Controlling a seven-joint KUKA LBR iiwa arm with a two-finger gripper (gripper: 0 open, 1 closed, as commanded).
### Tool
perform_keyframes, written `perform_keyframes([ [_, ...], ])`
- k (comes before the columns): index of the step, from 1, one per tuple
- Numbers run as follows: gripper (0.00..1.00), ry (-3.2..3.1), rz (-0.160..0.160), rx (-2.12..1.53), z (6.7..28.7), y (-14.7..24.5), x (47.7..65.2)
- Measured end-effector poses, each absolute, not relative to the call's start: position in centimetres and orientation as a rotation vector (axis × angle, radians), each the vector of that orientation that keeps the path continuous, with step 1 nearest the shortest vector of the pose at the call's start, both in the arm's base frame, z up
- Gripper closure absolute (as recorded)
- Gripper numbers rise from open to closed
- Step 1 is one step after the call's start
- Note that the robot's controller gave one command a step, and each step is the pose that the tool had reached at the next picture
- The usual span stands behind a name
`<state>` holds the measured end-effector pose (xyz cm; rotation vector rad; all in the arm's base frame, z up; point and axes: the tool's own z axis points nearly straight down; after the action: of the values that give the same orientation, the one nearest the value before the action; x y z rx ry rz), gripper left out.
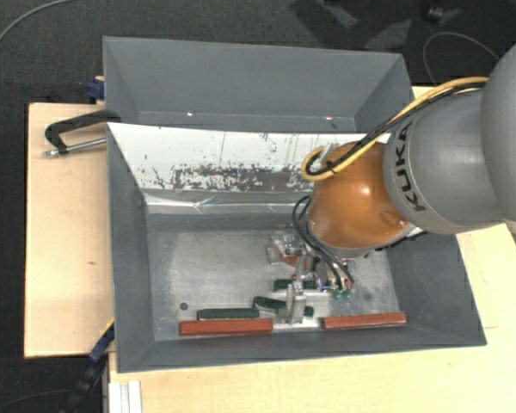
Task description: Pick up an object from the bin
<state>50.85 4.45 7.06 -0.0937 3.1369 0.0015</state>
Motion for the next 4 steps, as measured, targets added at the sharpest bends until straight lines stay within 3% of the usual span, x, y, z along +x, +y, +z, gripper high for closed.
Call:
perform_keyframes([
  [1,1.00,3.123,0.006,-0.095,7.5,4.8,51.3],
  [2,0.00,3.137,0.003,-0.098,7.1,4.7,50.8],
  [3,0.00,3.139,0.002,-0.044,7.1,2.2,50.3],
  [4,0.00,3.127,0.000,0.212,7.1,-2.2,52.6],
])
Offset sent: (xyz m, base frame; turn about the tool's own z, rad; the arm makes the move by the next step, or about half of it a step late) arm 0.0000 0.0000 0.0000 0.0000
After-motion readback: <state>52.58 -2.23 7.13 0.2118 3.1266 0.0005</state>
